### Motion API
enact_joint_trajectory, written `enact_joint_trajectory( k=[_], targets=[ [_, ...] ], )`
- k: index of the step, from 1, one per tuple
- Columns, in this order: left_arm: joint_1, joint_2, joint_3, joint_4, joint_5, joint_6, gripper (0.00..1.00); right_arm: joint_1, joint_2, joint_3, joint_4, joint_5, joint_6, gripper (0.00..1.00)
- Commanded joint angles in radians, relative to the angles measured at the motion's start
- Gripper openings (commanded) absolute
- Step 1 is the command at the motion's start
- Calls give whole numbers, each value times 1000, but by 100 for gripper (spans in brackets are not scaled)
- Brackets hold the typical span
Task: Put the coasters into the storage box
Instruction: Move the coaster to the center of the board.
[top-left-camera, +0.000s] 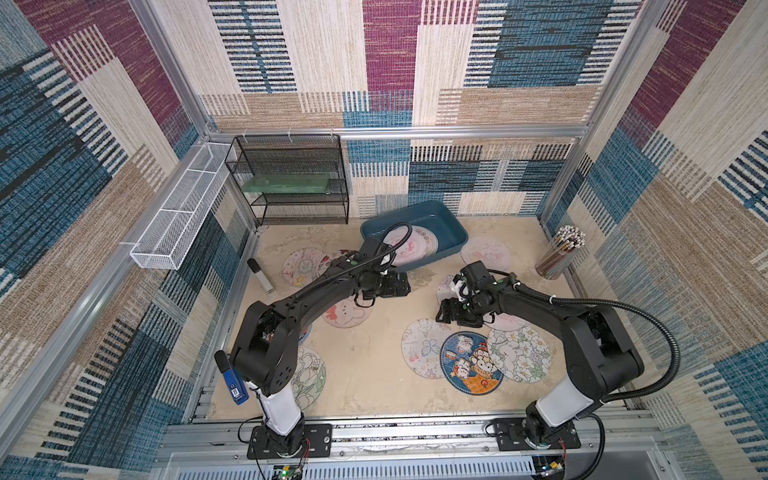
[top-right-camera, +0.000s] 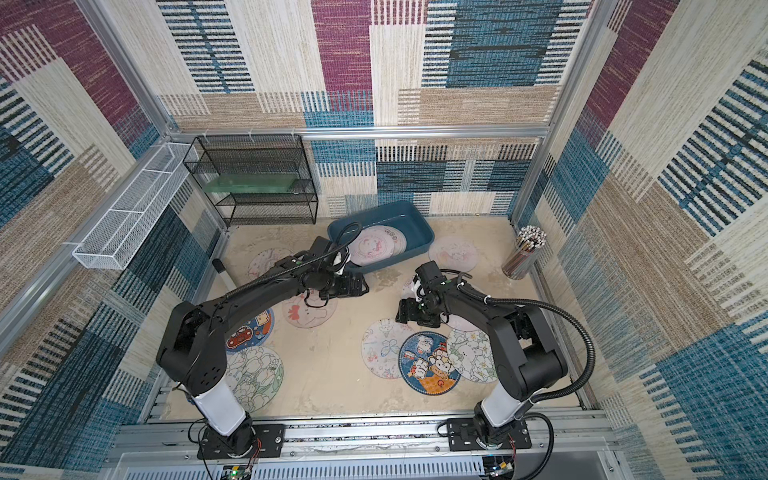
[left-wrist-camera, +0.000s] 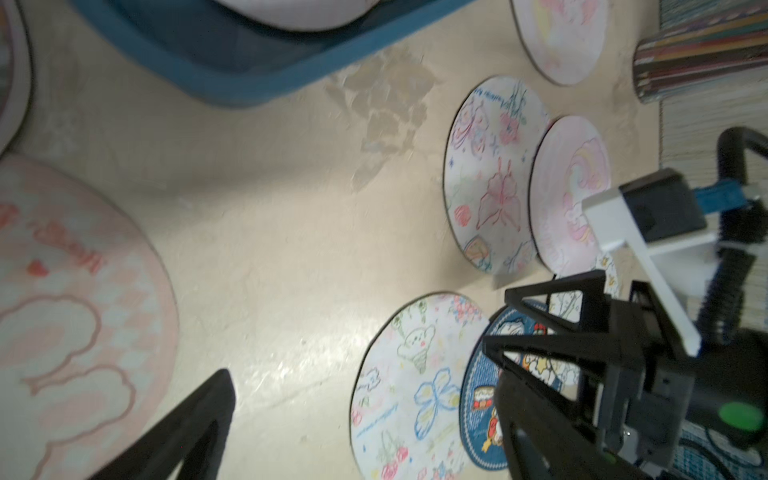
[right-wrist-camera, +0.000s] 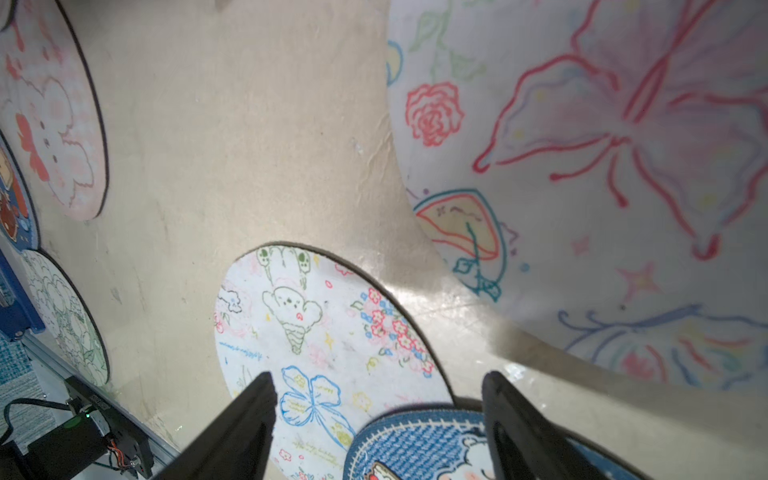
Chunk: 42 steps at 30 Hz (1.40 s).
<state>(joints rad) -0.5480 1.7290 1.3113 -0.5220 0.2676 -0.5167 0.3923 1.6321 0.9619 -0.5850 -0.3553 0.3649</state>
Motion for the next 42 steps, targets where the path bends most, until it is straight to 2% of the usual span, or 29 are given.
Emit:
enact_joint_trajectory(
  k=[1,5,9,17,23,26,34,36,42],
  targets=[
    [0,-61,-89,52,-12,-52,97,18,26,8,-2,25,-35,81],
    [0,-122,-185,71,-19,-72,97,49,54,-3,-3,62,-44,81],
    [0,-173,-246,79,-37,-84,98,91,66,-15,9,49,-46,81],
    [1,-242,-316,76,-71,-92,99,212,90,-9,27,-45,-20,81],
    [4,-288,-361,59,-100,-93,99,302,143,44,47,-64,-7,81],
    [3,-301,-377,49,-107,-92,99,310,145,76,47,-45,7,80],
    [1,-282,-431,62,-65,-82,99,290,-38,65,6,-25,65,86],
    [-3,-260,-435,75,-51,-70,99,294,-102,24,-2,-30,95,90],
    [-27,-170,-369,77,-1,1,99,337,-298,-144,8,-29,221,90]
  ],
)
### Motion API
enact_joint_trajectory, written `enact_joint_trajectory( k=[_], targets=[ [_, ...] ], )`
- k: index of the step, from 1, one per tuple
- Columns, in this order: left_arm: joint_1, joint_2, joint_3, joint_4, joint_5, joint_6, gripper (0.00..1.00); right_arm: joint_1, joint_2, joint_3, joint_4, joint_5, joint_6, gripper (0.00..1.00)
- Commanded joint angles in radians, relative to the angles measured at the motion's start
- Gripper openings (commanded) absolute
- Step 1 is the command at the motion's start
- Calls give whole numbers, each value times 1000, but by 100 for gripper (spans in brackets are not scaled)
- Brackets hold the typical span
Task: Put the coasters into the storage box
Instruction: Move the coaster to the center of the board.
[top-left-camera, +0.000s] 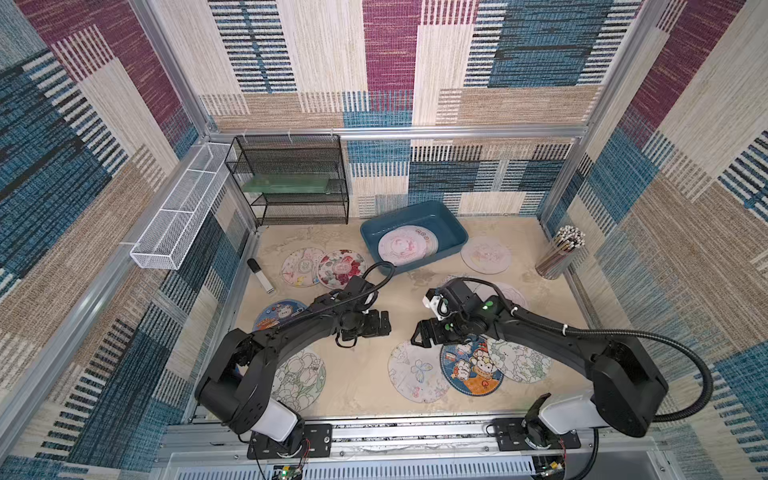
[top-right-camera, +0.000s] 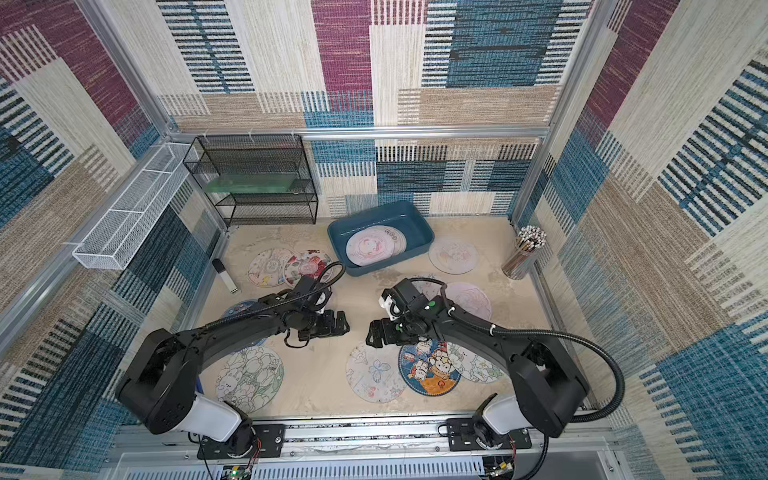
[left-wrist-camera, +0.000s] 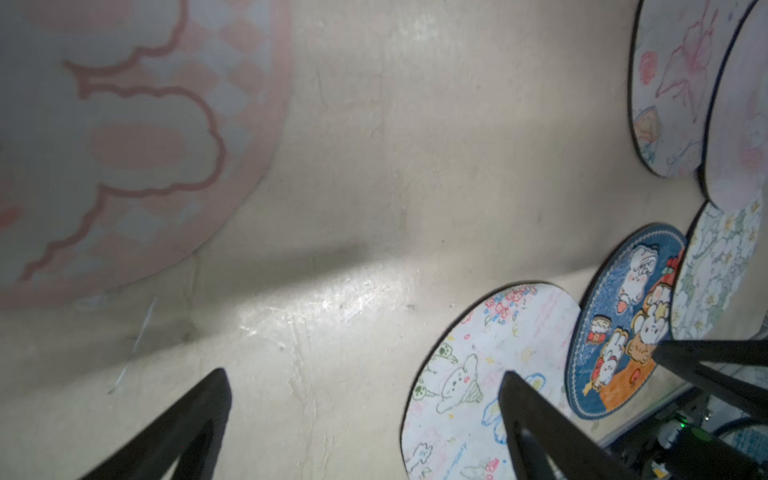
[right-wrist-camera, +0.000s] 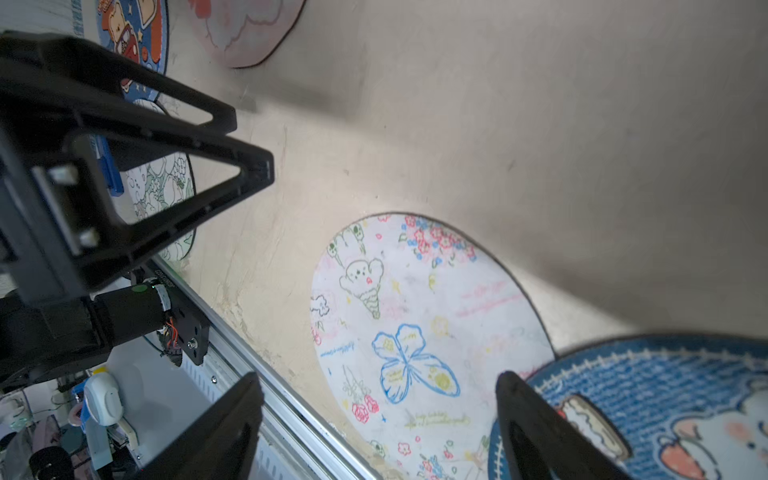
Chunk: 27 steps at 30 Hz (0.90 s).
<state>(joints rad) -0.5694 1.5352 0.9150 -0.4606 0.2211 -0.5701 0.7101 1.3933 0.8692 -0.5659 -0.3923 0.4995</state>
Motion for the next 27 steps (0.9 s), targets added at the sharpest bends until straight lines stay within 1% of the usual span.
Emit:
enact_joint_trajectory(
  k=[1,4,8,13,21,27],
  targets=[
    [-7,34,37,16,55,60,99,28,-87,-77,-8,14,114,90],
    [-12,59,55,15,90,70,98,62,-177,-170,17,29,221,89],
    [-24,55,44,14,113,81,98,119,-275,-279,58,64,373,89],
    [-30,41,9,19,127,101,98,195,-336,-382,130,108,528,89],
    [-30,3,-21,19,138,117,98,302,-327,-440,201,148,664,89],
    [-29,-28,-41,9,131,119,98,325,-301,-482,243,169,698,89]
  ],
)
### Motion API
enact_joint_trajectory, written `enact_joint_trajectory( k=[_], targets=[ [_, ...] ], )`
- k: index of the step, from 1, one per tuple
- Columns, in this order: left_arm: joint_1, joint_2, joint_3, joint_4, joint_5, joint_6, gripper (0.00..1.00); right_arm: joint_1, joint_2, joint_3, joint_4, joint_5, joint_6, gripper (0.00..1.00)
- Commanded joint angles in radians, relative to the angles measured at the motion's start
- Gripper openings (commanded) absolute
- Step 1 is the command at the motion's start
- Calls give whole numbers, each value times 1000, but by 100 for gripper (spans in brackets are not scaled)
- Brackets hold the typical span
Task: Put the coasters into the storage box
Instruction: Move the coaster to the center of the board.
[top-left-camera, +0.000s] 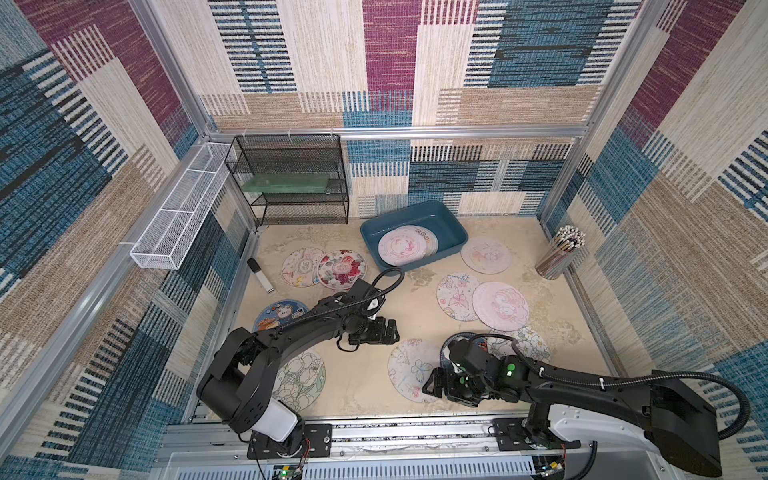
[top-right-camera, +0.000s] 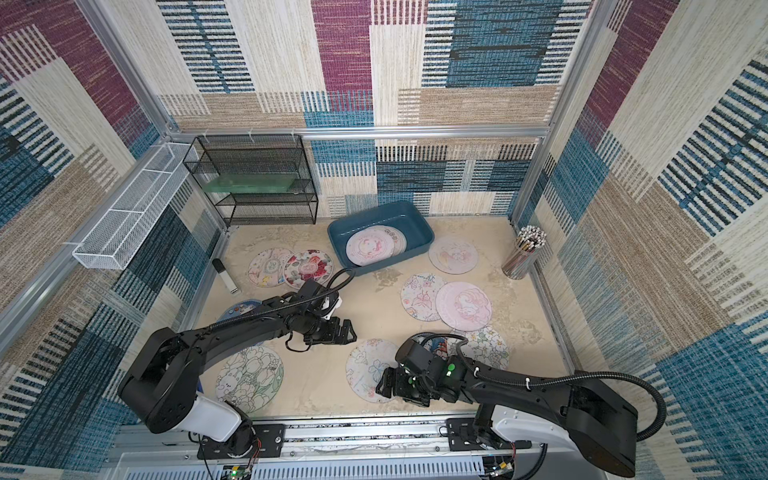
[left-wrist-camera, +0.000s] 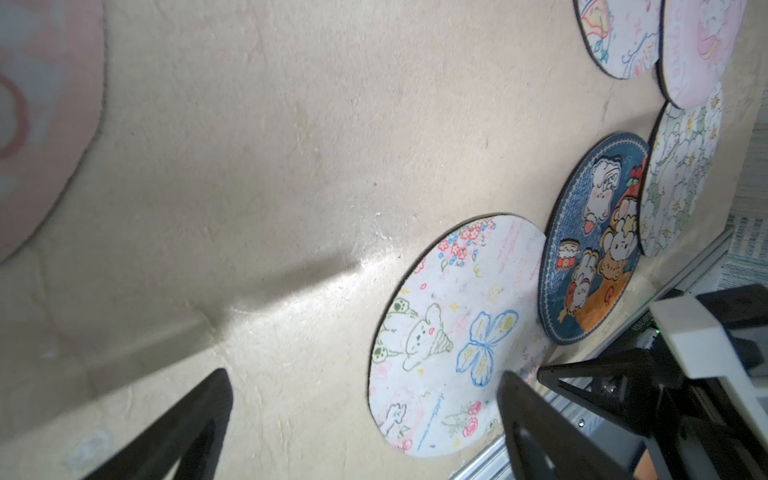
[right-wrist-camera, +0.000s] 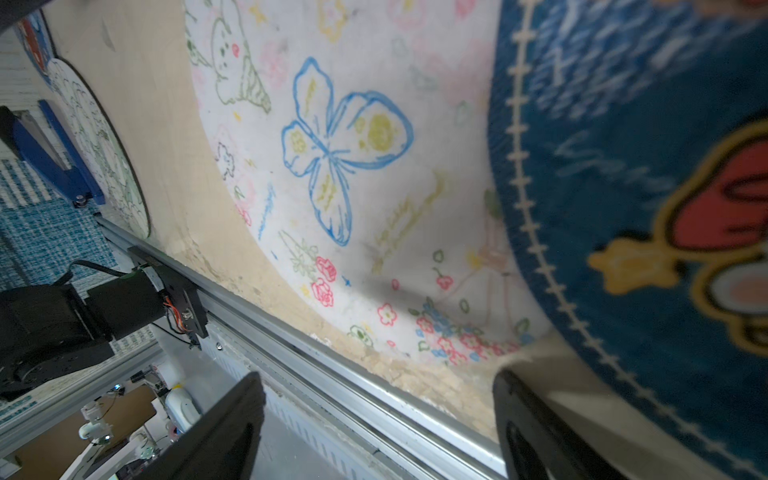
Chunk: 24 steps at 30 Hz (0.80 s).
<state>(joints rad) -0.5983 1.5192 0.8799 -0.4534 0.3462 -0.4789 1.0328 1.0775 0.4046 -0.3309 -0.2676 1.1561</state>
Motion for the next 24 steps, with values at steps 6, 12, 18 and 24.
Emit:
enact_joint_trajectory(
  k=[6,12,18,24],
  targets=[
    [-1,-47,-23,-30,-16,31,97,0,68,-7,42,85,35,89],
    [-1,-69,-32,-56,-42,32,97,-14,195,63,93,87,-21,89],
    [-1,-83,-38,-77,-69,27,97,-45,361,182,116,76,-117,89],
    [0,-90,-52,-79,-91,2,97,-103,435,317,63,43,-252,89]
  ],
)
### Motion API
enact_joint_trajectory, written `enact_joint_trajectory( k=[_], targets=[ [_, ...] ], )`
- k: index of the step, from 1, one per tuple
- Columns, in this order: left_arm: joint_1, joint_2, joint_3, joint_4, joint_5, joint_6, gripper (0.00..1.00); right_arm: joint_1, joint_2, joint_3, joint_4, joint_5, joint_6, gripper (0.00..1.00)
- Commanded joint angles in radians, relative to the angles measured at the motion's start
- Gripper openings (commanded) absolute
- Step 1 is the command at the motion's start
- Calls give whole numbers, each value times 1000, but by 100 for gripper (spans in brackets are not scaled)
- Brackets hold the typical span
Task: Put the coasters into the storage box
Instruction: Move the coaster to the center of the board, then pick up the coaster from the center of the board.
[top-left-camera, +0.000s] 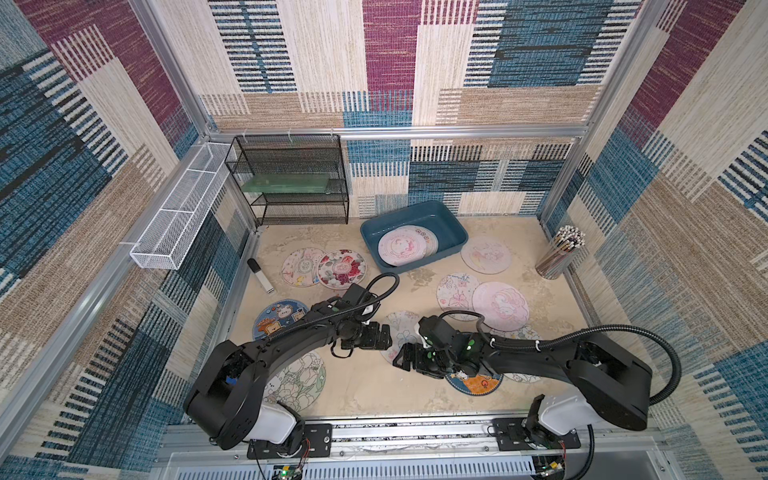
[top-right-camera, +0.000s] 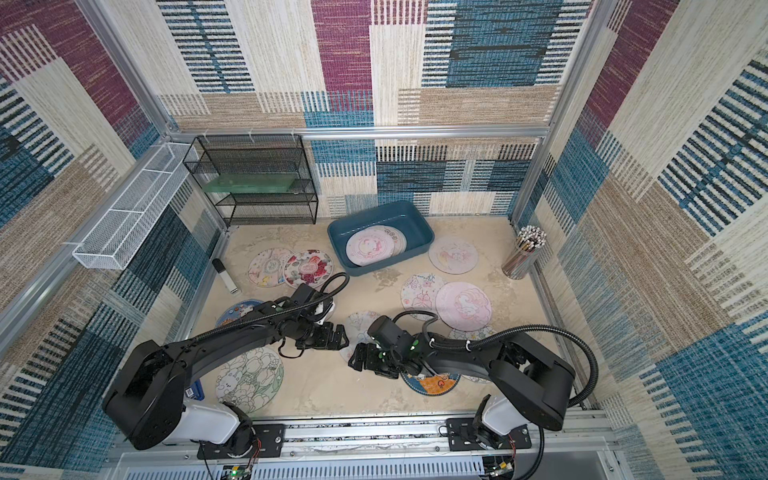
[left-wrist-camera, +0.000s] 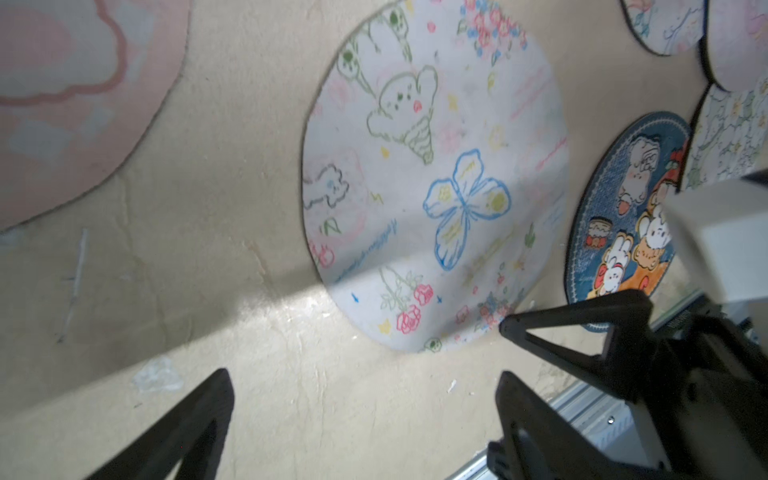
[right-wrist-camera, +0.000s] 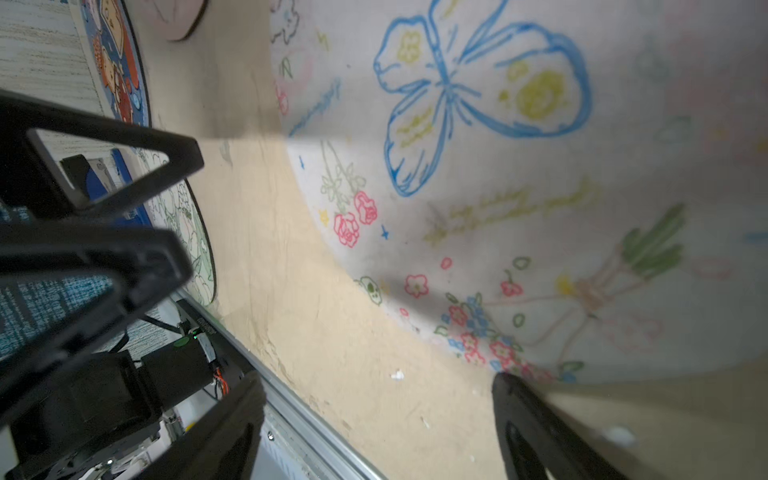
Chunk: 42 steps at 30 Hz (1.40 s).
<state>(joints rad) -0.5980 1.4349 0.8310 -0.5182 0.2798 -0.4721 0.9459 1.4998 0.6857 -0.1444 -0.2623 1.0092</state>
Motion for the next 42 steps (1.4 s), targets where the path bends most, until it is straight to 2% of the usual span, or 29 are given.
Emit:
enact_joint_trajectory(
  k=[1,5,9,15,27,35,42],
  targets=[
    [1,-4,-7,-12,-27,-15,96,-28,4,64,-157,32,-132,89],
    [1,5,-25,37,-16,-81,94,-113,-35,142,-270,-5,-251,88],
    [1,23,-35,109,-18,-152,93,-245,-24,195,-361,-24,-392,87],
    [1,115,48,122,-59,-133,86,-368,70,247,-411,-43,-545,83],
    [3,219,106,106,-79,-126,67,-394,214,315,-409,-87,-609,75],
    [2,271,137,94,-58,-120,59,-396,255,334,-427,-116,-641,70],
    [1,288,140,68,-54,-94,55,-394,283,345,-437,-135,-663,69]
  ],
)
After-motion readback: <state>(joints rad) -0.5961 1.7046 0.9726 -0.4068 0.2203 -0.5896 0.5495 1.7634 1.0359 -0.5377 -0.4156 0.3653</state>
